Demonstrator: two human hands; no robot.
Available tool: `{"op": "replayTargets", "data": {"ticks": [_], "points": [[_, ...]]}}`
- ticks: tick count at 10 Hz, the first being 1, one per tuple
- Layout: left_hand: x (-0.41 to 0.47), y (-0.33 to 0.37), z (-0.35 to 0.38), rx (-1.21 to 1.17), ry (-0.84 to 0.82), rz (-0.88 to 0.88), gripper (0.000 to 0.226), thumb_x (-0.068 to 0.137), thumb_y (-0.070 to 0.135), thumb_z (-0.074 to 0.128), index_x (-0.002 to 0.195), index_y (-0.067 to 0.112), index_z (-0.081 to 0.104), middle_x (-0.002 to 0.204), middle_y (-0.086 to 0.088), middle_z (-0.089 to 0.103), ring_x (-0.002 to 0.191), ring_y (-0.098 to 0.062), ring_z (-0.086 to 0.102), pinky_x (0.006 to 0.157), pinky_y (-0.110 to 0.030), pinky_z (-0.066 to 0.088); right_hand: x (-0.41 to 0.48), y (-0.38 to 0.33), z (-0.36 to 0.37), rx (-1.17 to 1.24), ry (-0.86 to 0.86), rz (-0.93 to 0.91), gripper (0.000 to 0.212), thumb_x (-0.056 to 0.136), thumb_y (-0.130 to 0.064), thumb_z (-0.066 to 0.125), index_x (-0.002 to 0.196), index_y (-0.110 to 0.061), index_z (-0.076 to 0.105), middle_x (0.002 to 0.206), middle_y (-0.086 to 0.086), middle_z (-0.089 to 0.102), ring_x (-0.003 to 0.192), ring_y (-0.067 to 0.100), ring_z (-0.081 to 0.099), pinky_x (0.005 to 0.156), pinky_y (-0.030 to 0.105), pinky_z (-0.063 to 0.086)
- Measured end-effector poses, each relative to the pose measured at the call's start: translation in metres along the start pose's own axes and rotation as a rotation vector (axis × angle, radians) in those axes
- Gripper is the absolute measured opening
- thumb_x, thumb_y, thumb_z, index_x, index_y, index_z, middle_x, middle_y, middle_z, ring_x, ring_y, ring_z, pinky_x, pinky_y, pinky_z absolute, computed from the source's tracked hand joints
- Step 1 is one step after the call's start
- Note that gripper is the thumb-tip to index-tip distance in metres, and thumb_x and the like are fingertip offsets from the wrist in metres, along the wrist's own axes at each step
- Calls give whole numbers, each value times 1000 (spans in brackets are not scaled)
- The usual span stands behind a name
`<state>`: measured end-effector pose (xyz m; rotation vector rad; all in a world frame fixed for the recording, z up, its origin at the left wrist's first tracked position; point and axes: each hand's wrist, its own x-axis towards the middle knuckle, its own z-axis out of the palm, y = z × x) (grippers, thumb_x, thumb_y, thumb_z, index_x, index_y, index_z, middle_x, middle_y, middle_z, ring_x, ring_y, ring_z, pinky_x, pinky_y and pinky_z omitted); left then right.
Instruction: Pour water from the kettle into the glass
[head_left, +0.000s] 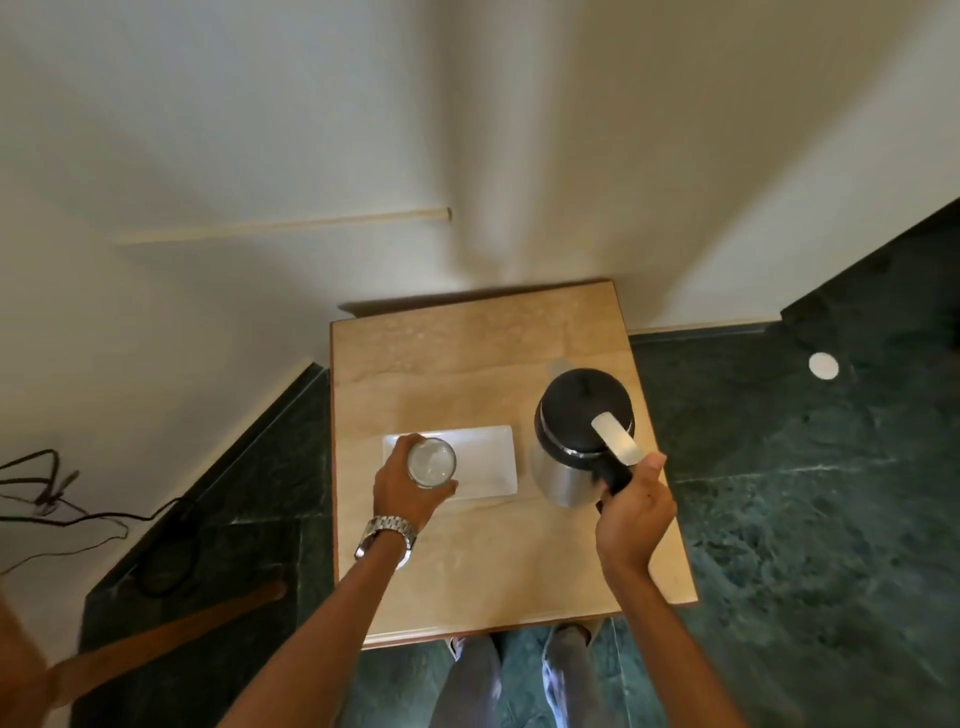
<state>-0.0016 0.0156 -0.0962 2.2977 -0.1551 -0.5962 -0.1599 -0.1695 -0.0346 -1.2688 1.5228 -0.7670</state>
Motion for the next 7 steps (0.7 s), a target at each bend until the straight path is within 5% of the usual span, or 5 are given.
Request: {"op": "replayTargets", "data": {"ticks": [3, 4, 5, 6, 7], "points": [[14, -33, 38, -38, 45, -34, 74, 56, 22, 100, 116, 33, 57, 107, 15, 65, 98, -12, 61, 84, -26, 47, -1, 19, 22, 104, -16, -24, 58, 86, -82, 37, 61, -40, 68, 51, -10, 64, 46, 13, 53, 49, 51, 49], [15, -27, 45, -79, 89, -79, 75, 57, 19, 99, 120, 29, 59, 107, 15, 64, 98, -12, 60, 86, -26, 46, -15, 24, 25, 144, -105, -22, 60, 85, -82, 40, 63, -35, 70, 53, -9, 65, 49, 5, 58, 55, 37, 50], [17, -22, 50, -132, 117, -140, 74, 57, 20, 99, 120, 29, 59, 107, 15, 63, 97, -13, 58, 85, -27, 44, -20, 39, 19, 142, -202, -29, 75, 88, -79, 38, 57, -15, 62, 47, 7, 58, 46, 14, 58, 49, 27, 50], [15, -20, 46, -100, 103, -118, 76, 57, 20, 99, 122, 27, 59, 108, 14, 64, 100, -15, 61, 88, -31, 49, -24, 50, 4, -21, -351, -126, 64, 95, -71, 33, 65, -27, 68, 56, -4, 68, 56, 13, 66, 57, 28, 55], [15, -18, 39, -76, 15, -87, 99, 57, 23, 101, 141, 24, 48, 130, 2, 64, 122, -27, 62, 99, -36, 51, -16, 50, -22, -154, -416, -212, 50, 97, -69, 30, 77, -40, 65, 65, -23, 65, 66, -5, 61, 61, 11, 44]]}}
